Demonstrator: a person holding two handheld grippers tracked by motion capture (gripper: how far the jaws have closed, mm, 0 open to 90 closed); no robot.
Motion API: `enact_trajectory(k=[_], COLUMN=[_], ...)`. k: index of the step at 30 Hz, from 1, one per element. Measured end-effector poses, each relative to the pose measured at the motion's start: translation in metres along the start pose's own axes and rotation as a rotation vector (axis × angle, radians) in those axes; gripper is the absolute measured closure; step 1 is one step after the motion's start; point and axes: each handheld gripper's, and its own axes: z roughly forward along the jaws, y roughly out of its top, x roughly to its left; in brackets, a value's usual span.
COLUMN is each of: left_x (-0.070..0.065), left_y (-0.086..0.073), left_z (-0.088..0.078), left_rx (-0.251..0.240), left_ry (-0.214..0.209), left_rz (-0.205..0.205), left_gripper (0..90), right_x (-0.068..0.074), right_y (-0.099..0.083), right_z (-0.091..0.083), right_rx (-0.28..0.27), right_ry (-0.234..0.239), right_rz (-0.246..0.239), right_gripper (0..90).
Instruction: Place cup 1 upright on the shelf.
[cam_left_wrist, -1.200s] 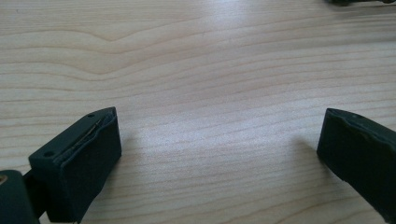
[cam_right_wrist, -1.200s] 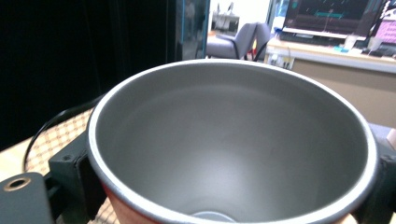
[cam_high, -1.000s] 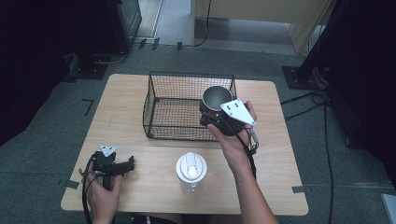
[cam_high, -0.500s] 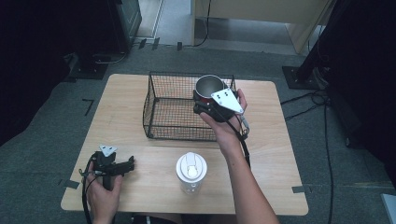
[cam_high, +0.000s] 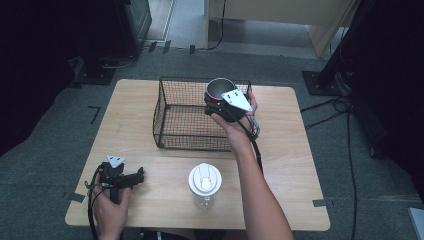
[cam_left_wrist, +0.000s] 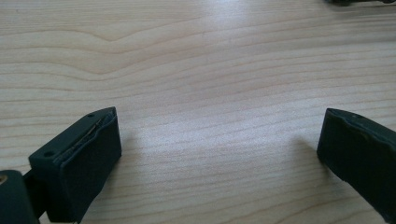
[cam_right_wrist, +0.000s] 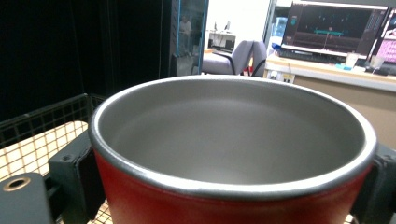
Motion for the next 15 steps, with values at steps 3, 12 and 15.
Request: enact_trajectory(k=[3,12,15], left_x=[0.000,0.000,0.000], left_y=[0.000,0.000,0.000], left_z=[0.000,0.000,0.000], left_rx=[0.001,0.000,0.002], left_ry=[0.000,0.000,0.000], left_rz=[0.000,0.000,0.001], left_gripper=[0.4,0.4,0.4], right_x=[-0.002,0.000,0.000], right_y=[-0.003,-0.022,-0.029], right_z=[0.006,0.030,0.036], right_rx=[0.005,0.044,0.074], right_ry=[0.002,0.042,0.061], right_rz=[0.013,0.054,0.076], right_gripper=[7.1,7.1,7.1])
